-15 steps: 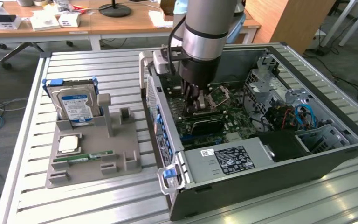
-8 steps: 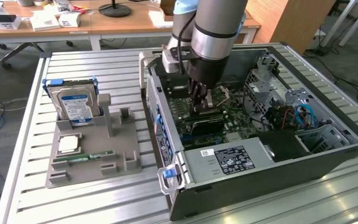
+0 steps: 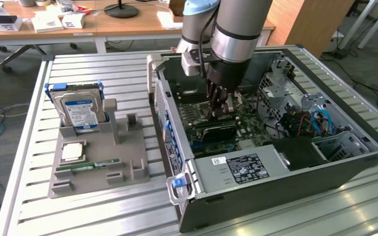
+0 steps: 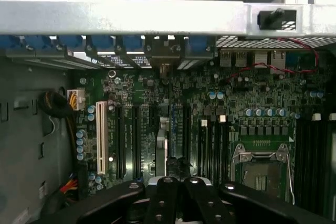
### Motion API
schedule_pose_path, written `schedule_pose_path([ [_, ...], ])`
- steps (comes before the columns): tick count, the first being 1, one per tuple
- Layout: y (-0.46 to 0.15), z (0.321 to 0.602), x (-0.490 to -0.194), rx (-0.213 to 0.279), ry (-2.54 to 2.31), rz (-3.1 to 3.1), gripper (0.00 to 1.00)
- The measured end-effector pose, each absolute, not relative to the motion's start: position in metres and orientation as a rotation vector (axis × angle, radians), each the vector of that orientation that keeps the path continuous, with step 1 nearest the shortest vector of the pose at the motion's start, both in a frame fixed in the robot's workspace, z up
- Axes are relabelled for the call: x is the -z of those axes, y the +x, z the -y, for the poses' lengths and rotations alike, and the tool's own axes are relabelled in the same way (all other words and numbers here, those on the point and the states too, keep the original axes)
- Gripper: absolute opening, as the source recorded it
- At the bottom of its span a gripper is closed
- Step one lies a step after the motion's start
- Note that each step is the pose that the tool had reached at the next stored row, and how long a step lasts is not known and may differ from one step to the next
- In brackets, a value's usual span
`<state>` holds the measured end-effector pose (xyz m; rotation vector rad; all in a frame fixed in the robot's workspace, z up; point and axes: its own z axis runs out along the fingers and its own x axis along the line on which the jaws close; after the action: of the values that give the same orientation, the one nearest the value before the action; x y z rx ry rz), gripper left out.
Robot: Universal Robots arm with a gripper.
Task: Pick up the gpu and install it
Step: 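Press down on the gpu until it lock into place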
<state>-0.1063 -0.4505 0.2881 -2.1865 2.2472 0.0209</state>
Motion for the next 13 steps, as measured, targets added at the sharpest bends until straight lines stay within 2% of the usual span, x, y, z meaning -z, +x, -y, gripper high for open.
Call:
schedule_pose_path([
  [13, -0.1018, 0.4505, -0.2879, -0.02, -2.22, -2.213, 0.11],
])
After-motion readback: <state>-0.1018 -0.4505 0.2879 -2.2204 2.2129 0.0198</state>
